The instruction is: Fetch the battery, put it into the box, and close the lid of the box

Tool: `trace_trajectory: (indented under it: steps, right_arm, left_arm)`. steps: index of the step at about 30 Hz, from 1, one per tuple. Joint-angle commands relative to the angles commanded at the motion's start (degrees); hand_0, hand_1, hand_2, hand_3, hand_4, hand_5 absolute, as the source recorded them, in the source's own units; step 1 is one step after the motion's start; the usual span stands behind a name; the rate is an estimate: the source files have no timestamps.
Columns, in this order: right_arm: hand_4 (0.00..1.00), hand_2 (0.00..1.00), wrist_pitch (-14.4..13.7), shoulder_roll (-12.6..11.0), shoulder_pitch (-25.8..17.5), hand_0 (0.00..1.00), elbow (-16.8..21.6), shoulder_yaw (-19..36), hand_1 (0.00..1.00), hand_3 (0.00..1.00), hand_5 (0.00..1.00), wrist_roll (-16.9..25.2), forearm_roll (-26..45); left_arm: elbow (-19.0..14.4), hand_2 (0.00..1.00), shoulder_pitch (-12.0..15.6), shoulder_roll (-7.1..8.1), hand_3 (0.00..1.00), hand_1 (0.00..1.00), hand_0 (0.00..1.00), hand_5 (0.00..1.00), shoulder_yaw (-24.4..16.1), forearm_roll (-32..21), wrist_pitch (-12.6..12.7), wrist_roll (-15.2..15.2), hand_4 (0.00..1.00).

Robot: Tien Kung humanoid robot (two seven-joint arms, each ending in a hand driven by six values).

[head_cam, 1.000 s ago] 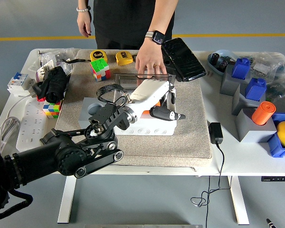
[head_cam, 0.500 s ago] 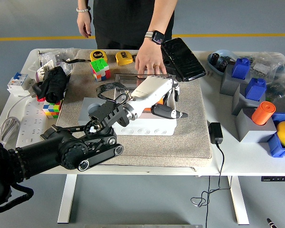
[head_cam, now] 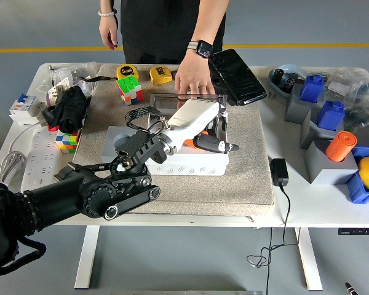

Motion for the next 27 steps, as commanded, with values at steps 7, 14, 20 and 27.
trace_trajectory:
  steps: [7, 14, 20, 27]
  right_arm:
    - [0.98, 0.629, -0.12, 0.03, 0.08, 0.589, 0.18, 0.1, 0.6, 0.545, 0.571, 0.14, -0.23]
    - [0.98, 0.629, -0.06, 0.09, -0.05, 0.589, 0.12, 0.16, 0.6, 0.544, 0.572, 0.12, -0.21]
    - [0.98, 0.629, -0.05, 0.14, -0.08, 0.589, 0.15, 0.62, 0.6, 0.543, 0.57, 0.15, -0.33]
    - [0.979, 0.629, -0.09, 0.1, -0.19, 0.588, 0.18, 1.18, 0.6, 0.544, 0.57, 0.15, -0.53]
  left_arm:
    - [0.02, 0.439, 0.2, -0.02, 0.46, 0.387, 0.276, 0.519, -0.48, -0.49, 0.64, -1.08, 0.998]
    - [-3.23, 0.441, 1.27, 0.58, 0.457, 0.389, 0.271, 0.522, -3.38, -1.2, 1.02, -2.54, 0.998]
    - [-8.41, 0.439, 3.34, 2.05, 0.449, 0.387, 0.268, 0.534, -7.45, -0.32, 1.12, -3.23, 0.998]
    - [-15.85, 0.433, 7.49, 6.29, 0.433, 0.388, 0.286, 0.537, -12.58, 2.34, 0.59, -1.97, 0.998]
